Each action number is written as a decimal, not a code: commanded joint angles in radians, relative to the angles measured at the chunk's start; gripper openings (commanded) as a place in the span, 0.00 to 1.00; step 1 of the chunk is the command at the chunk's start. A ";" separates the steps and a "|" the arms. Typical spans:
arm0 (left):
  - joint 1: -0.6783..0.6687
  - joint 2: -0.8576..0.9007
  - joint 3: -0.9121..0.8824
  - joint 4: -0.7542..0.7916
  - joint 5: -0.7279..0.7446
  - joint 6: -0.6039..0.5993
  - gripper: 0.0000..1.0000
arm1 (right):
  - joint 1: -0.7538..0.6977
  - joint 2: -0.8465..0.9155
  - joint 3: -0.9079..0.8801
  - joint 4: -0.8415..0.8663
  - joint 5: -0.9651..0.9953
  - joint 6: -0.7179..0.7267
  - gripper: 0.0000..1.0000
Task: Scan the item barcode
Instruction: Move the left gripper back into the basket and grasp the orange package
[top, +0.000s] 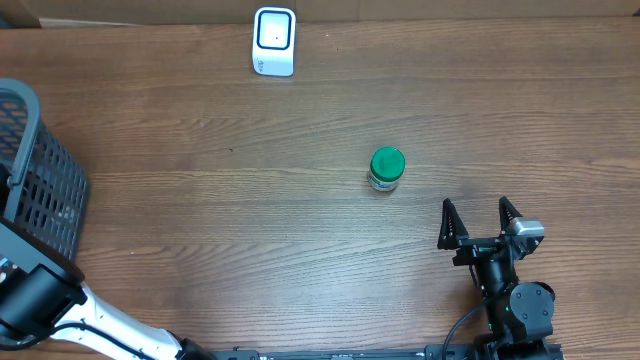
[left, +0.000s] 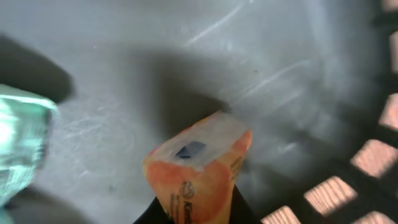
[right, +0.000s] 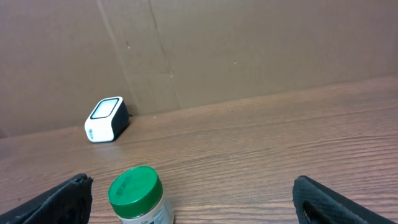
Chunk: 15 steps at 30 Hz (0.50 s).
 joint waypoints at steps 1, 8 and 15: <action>0.004 -0.013 0.163 -0.067 -0.008 -0.006 0.05 | 0.006 -0.003 -0.010 0.003 0.007 -0.004 1.00; 0.005 -0.130 0.492 -0.249 -0.006 -0.051 0.04 | 0.006 -0.003 -0.010 0.003 0.007 -0.003 1.00; -0.019 -0.347 0.665 -0.364 0.104 -0.057 0.04 | 0.006 -0.003 -0.010 0.003 0.007 -0.004 1.00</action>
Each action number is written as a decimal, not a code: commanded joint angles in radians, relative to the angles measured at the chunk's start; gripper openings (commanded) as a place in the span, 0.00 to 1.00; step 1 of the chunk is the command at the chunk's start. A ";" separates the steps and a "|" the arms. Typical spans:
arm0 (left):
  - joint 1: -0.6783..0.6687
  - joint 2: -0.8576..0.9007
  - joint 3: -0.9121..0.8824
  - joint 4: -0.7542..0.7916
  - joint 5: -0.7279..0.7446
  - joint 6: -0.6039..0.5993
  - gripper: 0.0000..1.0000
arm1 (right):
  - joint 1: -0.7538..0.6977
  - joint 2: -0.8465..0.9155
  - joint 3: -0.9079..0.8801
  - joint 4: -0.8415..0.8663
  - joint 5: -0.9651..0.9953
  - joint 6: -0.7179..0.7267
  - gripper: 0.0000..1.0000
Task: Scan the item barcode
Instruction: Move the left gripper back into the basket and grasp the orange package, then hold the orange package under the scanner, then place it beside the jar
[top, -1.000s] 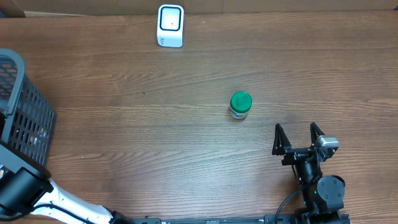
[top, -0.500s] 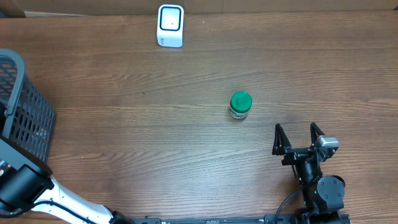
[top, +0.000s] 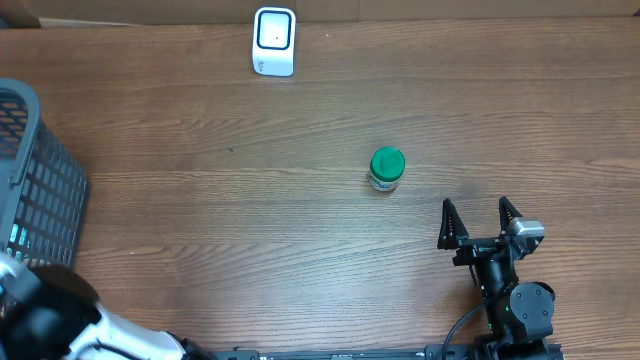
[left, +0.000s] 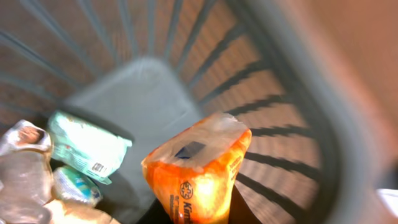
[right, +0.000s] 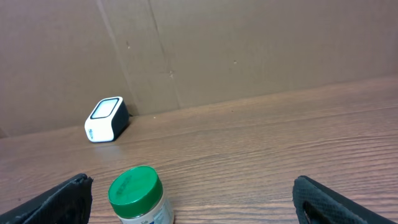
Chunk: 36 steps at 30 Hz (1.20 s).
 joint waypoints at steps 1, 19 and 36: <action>-0.033 -0.160 0.050 -0.035 0.113 -0.021 0.04 | 0.006 -0.003 -0.010 0.004 0.007 -0.004 1.00; -0.845 -0.210 -0.399 0.074 0.190 -0.045 0.04 | 0.006 -0.003 -0.010 0.004 0.007 -0.004 1.00; -1.113 -0.197 -1.006 0.680 0.185 -0.320 0.04 | 0.006 -0.003 -0.010 0.004 0.007 -0.004 1.00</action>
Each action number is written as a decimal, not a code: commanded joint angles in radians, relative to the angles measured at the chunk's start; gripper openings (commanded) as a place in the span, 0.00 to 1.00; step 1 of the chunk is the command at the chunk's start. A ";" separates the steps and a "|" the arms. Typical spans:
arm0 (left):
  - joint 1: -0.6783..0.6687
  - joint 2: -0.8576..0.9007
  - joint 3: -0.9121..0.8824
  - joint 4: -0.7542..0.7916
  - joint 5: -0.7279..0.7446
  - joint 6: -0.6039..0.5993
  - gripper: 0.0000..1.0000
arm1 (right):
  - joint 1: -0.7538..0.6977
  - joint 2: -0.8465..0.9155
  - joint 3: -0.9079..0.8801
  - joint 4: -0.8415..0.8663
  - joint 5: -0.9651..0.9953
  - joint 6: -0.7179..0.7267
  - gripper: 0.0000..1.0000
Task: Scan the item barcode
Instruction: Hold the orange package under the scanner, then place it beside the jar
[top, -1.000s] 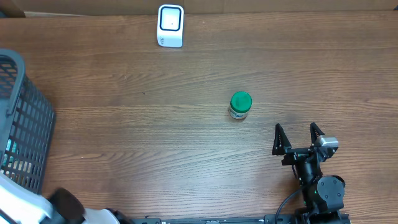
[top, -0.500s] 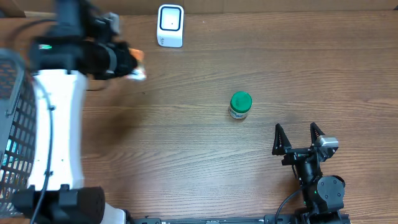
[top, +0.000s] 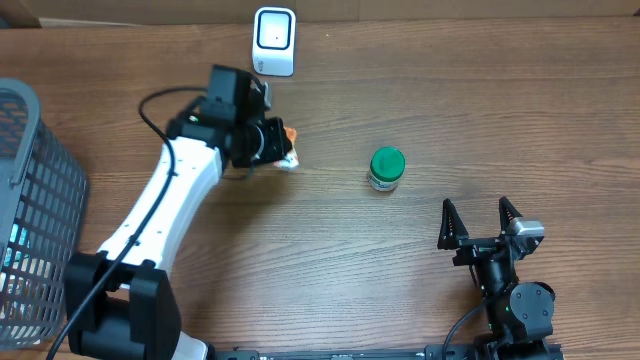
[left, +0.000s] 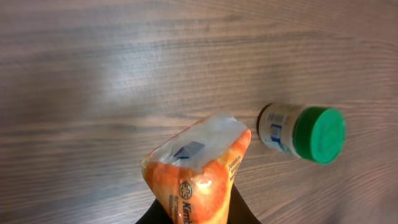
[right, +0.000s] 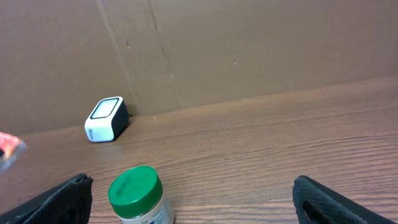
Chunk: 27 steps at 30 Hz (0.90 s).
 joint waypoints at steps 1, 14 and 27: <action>-0.048 0.001 -0.066 0.059 -0.004 -0.072 0.04 | 0.006 -0.003 -0.010 0.003 0.007 -0.003 1.00; -0.086 0.113 -0.090 0.119 -0.017 -0.140 0.04 | 0.006 -0.003 -0.010 0.003 0.007 -0.003 1.00; -0.132 0.210 -0.090 0.178 0.102 -0.166 0.11 | 0.006 -0.003 -0.010 0.003 0.007 -0.003 1.00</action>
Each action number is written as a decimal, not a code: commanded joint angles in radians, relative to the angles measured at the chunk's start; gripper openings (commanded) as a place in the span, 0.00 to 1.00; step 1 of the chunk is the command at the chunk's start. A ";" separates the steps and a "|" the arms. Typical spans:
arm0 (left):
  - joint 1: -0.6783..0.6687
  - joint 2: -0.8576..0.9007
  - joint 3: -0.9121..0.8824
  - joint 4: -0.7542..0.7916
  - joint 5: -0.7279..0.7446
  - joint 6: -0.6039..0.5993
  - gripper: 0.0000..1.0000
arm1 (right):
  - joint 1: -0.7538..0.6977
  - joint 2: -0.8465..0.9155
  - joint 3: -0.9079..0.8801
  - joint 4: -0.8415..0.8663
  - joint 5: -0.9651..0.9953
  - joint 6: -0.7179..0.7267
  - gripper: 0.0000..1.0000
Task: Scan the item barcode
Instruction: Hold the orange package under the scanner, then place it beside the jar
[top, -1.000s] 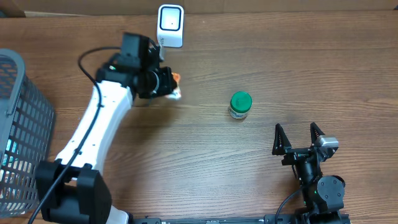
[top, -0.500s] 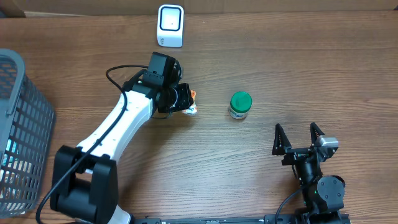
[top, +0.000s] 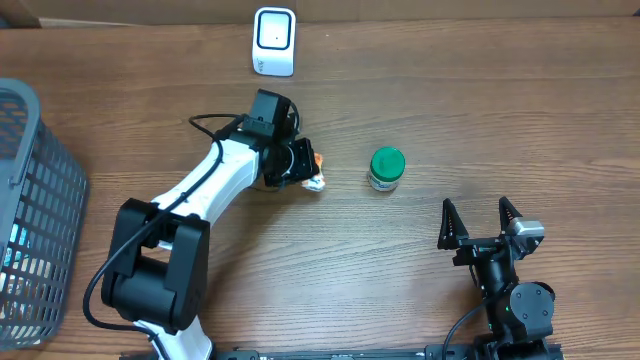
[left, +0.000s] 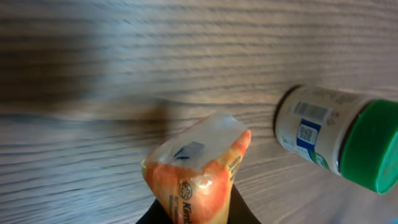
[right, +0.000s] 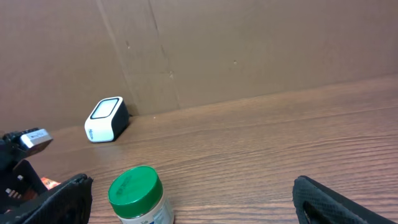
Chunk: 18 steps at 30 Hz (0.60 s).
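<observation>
My left gripper is shut on an orange and clear packet, low over the table's middle, just left of a white jar with a green lid. The packet pokes out toward the jar, whose barcode label shows in the left wrist view. The white barcode scanner stands at the far edge, also in the right wrist view as the scanner. My right gripper rests open near the front right, behind the jar.
A grey mesh basket holding several packets stands at the left edge. A brown cardboard wall backs the table behind the scanner. Black cables trail from both arms near the front edge.
My left arm has carried the packet from below the scanner to the right and nearer, lower over the table, close beside the green-lidded jar. The right arm has not moved.
My left gripper was down inside the basket, shut on the orange packet. Then it held the packet above the basket's other packets. Then it was out over the table below the scanner, and now beside the jar. The right gripper stayed open throughout.
</observation>
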 joint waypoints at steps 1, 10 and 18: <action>-0.032 0.019 -0.012 0.008 0.044 -0.026 0.14 | 0.006 -0.003 -0.010 0.004 0.006 -0.004 1.00; -0.093 0.066 -0.012 0.090 0.046 -0.086 0.21 | 0.006 -0.003 -0.010 0.004 0.006 -0.004 1.00; -0.114 0.109 -0.011 0.135 0.051 -0.049 0.88 | 0.006 -0.003 -0.010 0.004 0.006 -0.003 1.00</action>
